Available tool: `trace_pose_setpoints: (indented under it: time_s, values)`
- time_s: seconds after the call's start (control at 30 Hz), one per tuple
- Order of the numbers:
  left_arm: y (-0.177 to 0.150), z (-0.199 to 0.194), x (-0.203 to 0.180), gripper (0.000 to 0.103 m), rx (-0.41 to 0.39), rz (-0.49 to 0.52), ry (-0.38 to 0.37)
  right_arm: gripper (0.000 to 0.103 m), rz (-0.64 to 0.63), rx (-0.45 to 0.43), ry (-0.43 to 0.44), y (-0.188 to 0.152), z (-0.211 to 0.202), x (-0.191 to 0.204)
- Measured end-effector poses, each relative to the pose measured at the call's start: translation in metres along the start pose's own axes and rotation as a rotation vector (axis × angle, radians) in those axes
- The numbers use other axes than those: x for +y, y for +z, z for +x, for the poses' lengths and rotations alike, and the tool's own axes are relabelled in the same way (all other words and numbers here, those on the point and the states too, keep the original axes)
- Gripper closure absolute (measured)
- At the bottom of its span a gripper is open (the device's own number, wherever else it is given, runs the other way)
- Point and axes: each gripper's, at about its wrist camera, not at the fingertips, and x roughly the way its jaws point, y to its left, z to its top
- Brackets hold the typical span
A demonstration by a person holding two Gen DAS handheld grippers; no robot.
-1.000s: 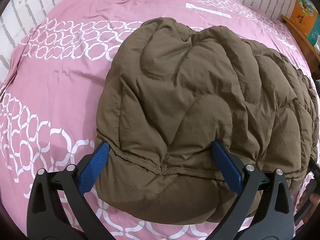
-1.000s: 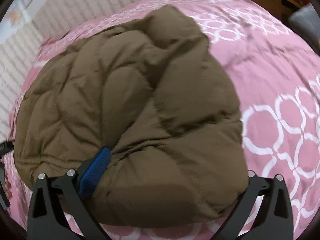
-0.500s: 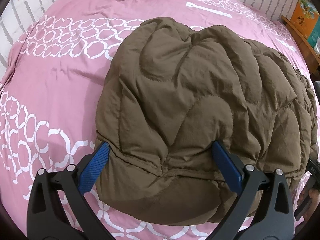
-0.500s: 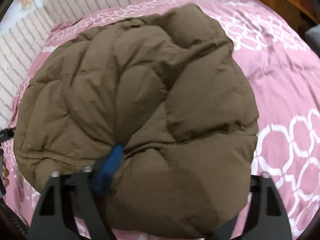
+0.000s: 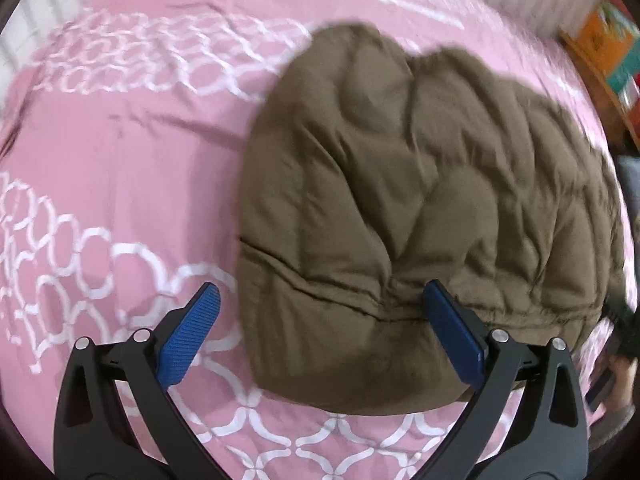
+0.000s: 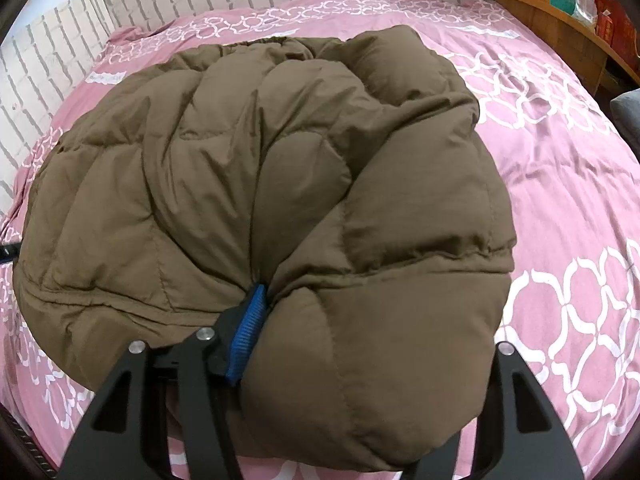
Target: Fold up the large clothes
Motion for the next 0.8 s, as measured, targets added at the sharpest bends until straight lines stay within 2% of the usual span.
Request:
trace_pose_setpoints:
  time_s: [0.13, 0.3, 0.37, 0.47, 0.57, 0.63, 0.7, 0.73, 0.8]
  values:
    - [-0.004, 0.003, -0.015, 0.003, -0.04, 0.134, 0.062, 0.042, 0.001, -0.001, 0.008, -0.002, 0.0, -0.002]
    - [-0.003, 0.001, 0.008, 0.003, -0.023, 0.045, 0.029, 0.04, 0.002, -0.003, 0.015, -0.003, 0.001, -0.006]
    - [-0.004, 0.009, 0.014, 0.003, -0.006, 0.033, -0.002, 0.039, 0.006, -0.002, 0.018, -0.003, 0.002, -0.007]
    - [-0.005, 0.031, 0.021, 0.003, 0.043, 0.005, -0.088, 0.038, 0.008, -0.002, 0.019, -0.004, 0.0, -0.008]
    - [-0.005, 0.046, 0.034, 0.003, 0.086, -0.085, -0.203, 0.038, 0.008, -0.002, 0.021, -0.004, -0.001, -0.008]
    - [-0.005, 0.045, 0.032, 0.003, 0.1, -0.09, -0.227, 0.037, 0.007, -0.002, 0.021, -0.004, 0.0, -0.008]
    - [-0.007, 0.039, 0.016, 0.003, 0.114, -0.052, -0.294, 0.037, 0.008, -0.001, 0.022, -0.004, 0.0, -0.008]
    - [-0.009, 0.036, 0.007, 0.003, 0.106, -0.027, -0.291, 0.036, 0.011, 0.0, 0.024, -0.004, 0.0, -0.008]
    - [-0.014, 0.034, -0.012, 0.003, 0.083, 0.046, -0.225, 0.035, 0.018, 0.002, 0.029, -0.004, 0.001, -0.009]
